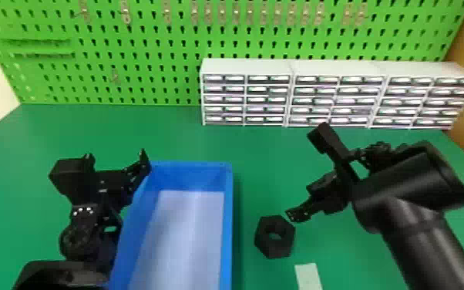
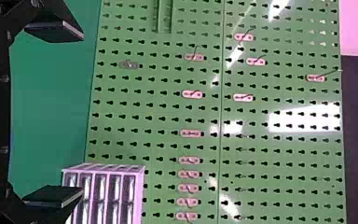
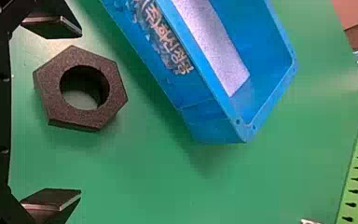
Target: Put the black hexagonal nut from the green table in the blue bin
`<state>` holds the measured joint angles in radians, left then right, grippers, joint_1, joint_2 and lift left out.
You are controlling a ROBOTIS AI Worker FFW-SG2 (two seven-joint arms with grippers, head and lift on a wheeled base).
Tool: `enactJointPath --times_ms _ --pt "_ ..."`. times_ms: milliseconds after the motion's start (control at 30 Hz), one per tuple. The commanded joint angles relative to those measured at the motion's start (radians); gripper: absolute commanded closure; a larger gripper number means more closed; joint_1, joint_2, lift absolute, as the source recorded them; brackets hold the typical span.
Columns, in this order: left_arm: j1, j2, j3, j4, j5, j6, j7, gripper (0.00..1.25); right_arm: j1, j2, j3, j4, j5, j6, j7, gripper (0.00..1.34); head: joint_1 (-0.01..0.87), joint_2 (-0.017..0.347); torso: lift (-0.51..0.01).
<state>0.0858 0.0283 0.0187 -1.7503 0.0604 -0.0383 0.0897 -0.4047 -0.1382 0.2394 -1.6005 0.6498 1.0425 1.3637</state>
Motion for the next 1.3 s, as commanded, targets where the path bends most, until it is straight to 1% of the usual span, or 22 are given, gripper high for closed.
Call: enactJointPath --times_ms 0,100,200,400,533,933,1267 --pt "-0.003 0.001 -0.002 0.003 -0.001 0.0 -0.001 0.12 -0.016 0.009 0.006 0.047 0.019 -0.022 0.003 0.1 0.657 0.057 -0.095" --pt "-0.005 -0.001 -0.003 0.006 -0.001 -0.002 -0.001 0.12 -0.019 0.009 0.009 0.059 0.024 -0.03 -0.006 0.1 0.657 0.057 -0.095" --pt "-0.006 0.001 -0.005 0.006 0.001 -0.002 -0.001 0.12 -0.019 0.012 0.003 0.065 0.019 -0.033 -0.043 0.1 0.657 0.057 -0.095" --pt "-0.006 -0.001 -0.006 0.008 -0.001 -0.002 -0.001 0.12 -0.026 0.019 -0.005 0.093 -0.027 -0.053 -0.127 0.1 0.657 0.057 -0.095" --pt "-0.008 0.001 -0.006 0.008 -0.001 -0.003 -0.001 0.12 -0.039 0.022 0.008 0.126 -0.042 -0.062 -0.161 0.1 0.657 0.057 -0.095" --pt "-0.008 -0.001 -0.006 0.008 -0.001 -0.003 0.001 0.12 -0.052 0.02 0.057 0.185 -0.044 -0.064 -0.175 0.1 0.657 0.057 -0.095" --pt "-0.008 -0.001 -0.006 0.008 -0.001 -0.005 -0.001 0.12 -0.068 0.02 0.095 0.237 -0.056 -0.067 -0.204 0.1 0.657 0.057 -0.095"
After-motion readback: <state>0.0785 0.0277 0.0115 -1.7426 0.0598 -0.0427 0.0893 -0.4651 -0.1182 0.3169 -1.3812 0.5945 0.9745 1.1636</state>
